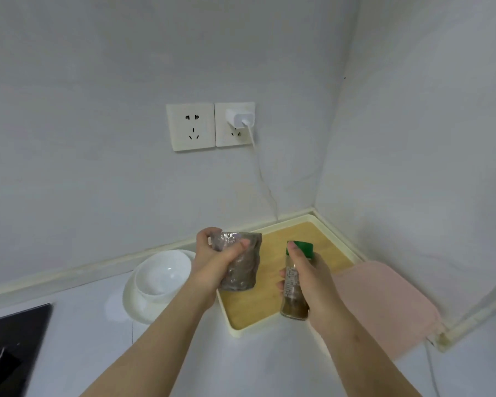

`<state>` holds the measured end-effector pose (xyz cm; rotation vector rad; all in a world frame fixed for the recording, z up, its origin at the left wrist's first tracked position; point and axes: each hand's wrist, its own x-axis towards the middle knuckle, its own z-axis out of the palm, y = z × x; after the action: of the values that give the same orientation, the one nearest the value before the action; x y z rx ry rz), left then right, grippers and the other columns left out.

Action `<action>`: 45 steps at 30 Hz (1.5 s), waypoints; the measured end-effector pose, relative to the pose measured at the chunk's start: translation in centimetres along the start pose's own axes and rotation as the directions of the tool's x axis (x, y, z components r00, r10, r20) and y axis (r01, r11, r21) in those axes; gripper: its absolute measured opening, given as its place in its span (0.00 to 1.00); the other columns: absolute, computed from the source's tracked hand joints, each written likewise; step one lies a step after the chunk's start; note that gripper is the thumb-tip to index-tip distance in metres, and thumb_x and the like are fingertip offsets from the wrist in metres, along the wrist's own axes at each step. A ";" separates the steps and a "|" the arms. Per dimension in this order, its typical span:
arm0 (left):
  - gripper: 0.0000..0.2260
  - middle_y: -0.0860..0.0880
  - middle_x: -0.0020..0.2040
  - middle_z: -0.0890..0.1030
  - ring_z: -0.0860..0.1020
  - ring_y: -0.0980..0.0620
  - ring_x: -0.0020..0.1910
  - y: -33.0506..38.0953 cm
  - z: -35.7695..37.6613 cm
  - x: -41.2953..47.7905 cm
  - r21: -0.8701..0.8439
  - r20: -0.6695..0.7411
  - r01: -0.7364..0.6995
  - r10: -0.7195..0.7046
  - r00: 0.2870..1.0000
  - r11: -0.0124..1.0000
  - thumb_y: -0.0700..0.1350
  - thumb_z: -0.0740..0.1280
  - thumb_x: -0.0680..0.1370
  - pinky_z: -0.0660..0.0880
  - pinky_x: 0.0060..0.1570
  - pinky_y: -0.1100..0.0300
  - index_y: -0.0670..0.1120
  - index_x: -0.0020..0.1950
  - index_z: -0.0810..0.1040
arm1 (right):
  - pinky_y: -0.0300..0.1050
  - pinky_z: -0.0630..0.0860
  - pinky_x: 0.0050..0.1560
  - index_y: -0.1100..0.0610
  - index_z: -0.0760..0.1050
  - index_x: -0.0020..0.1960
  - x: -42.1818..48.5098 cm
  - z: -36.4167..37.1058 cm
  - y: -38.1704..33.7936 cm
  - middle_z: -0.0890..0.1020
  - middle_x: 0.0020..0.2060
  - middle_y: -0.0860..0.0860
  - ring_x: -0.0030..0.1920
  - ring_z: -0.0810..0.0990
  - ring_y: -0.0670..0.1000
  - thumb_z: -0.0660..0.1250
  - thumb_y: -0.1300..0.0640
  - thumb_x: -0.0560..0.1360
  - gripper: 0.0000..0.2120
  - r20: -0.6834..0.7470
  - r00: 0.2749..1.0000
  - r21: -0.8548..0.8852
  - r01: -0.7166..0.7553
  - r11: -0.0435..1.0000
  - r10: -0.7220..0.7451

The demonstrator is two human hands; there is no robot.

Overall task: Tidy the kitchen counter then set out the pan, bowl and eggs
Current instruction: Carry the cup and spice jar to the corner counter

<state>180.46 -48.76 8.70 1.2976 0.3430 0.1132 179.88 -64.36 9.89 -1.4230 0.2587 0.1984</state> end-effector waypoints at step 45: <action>0.21 0.52 0.59 0.67 0.67 0.48 0.65 -5.5 -4.2 -0.9 0.669 -0.127 -0.181 0.351 0.928 0.721 0.33 0.64 0.74 0.66 0.65 0.55 0.41 0.67 0.67 | 0.48 0.76 0.54 0.48 0.73 0.42 2.3 4.1 5.3 0.79 0.42 0.47 0.42 0.77 0.43 0.70 0.58 0.73 0.08 0.320 0.941 -0.396 0.023 0.918 0.114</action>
<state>177.70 -46.59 2.62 2.0406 0.4223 0.4402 180.76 -59.65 4.71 -1.7540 -0.0378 0.5544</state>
